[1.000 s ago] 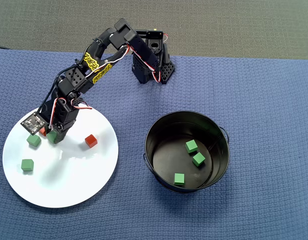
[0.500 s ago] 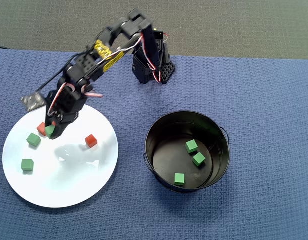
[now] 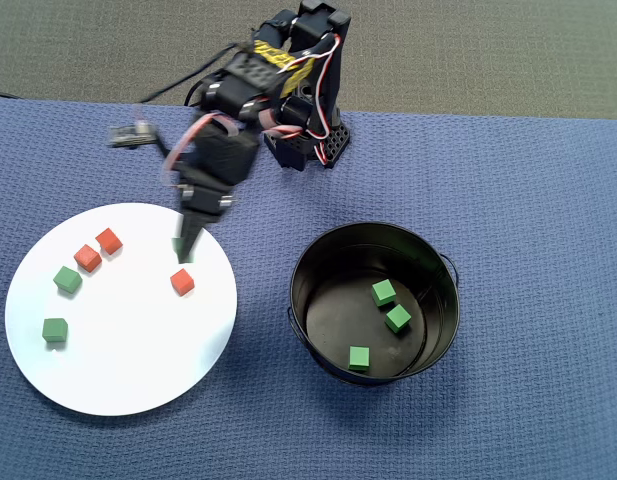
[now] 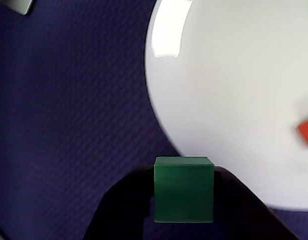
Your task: Pick up the green cubes from the white plate and place them in the black recipient
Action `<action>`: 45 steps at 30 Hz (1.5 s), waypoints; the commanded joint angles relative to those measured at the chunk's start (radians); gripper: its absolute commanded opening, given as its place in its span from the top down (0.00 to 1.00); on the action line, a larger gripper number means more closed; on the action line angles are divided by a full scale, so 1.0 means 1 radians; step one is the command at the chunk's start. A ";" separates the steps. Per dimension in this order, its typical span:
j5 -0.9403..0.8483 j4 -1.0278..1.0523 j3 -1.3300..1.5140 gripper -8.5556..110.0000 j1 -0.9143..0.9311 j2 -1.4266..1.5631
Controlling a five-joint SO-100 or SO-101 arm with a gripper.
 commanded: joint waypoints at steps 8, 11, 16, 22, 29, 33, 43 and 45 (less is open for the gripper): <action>0.442 0.041 0.195 0.93 -0.538 0.256; 0.469 -0.002 0.293 0.93 -0.621 0.279; 0.402 -0.041 0.307 0.83 -0.680 0.242; 0.238 -0.052 0.213 0.66 -0.592 0.230; -0.176 0.087 -0.072 0.69 -0.313 0.067; -0.515 -0.031 -0.094 0.70 -0.083 -0.037; -1.238 -0.287 -0.104 0.66 0.356 -0.377; -1.289 -0.282 -0.160 0.66 0.399 -0.440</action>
